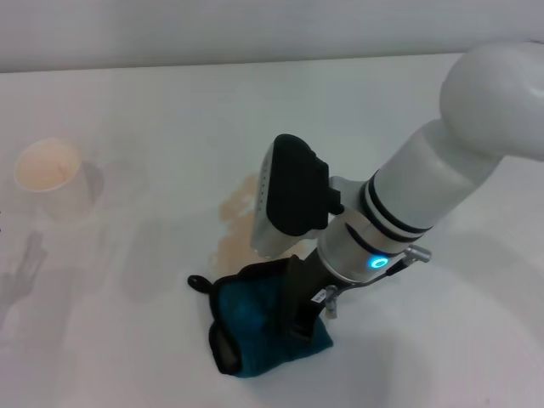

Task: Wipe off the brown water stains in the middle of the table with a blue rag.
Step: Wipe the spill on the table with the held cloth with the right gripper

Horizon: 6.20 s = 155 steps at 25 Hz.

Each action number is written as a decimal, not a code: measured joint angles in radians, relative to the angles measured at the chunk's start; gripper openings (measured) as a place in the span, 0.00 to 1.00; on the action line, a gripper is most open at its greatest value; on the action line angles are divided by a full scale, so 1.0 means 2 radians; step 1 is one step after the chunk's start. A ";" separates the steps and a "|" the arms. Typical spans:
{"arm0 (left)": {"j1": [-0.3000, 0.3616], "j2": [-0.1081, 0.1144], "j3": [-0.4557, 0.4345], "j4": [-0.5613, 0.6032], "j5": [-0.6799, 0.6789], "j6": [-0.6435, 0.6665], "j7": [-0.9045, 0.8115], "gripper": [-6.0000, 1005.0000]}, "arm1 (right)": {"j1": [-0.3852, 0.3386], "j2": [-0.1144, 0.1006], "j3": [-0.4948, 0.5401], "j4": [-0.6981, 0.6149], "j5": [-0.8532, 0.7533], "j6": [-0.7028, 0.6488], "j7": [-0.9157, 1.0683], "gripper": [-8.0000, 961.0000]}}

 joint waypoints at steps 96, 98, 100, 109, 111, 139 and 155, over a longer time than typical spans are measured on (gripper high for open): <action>-0.006 0.001 0.000 0.001 -0.006 0.006 0.000 0.88 | 0.030 0.001 -0.150 0.029 0.059 0.256 -0.003 0.06; -0.006 0.001 0.000 0.001 -0.006 0.007 0.000 0.88 | 0.028 0.000 -0.158 0.030 0.061 0.284 -0.003 0.06; -0.006 0.001 0.000 0.001 -0.006 0.007 0.000 0.88 | 0.027 0.000 -0.166 0.032 0.061 0.309 -0.003 0.06; -0.007 0.001 0.000 0.001 -0.010 0.008 0.001 0.88 | 0.027 0.000 -0.187 0.052 0.070 0.369 -0.003 0.06; -0.007 0.001 0.000 0.001 -0.011 0.008 0.001 0.88 | 0.029 0.000 -0.187 0.056 0.072 0.370 -0.003 0.06; -0.011 0.000 0.000 0.000 -0.013 0.008 0.000 0.88 | 0.069 0.000 -0.100 0.191 0.074 0.413 -0.002 0.06; -0.012 0.001 0.000 0.001 -0.013 0.008 0.000 0.88 | 0.063 -0.005 -0.026 0.200 0.068 0.352 -0.004 0.06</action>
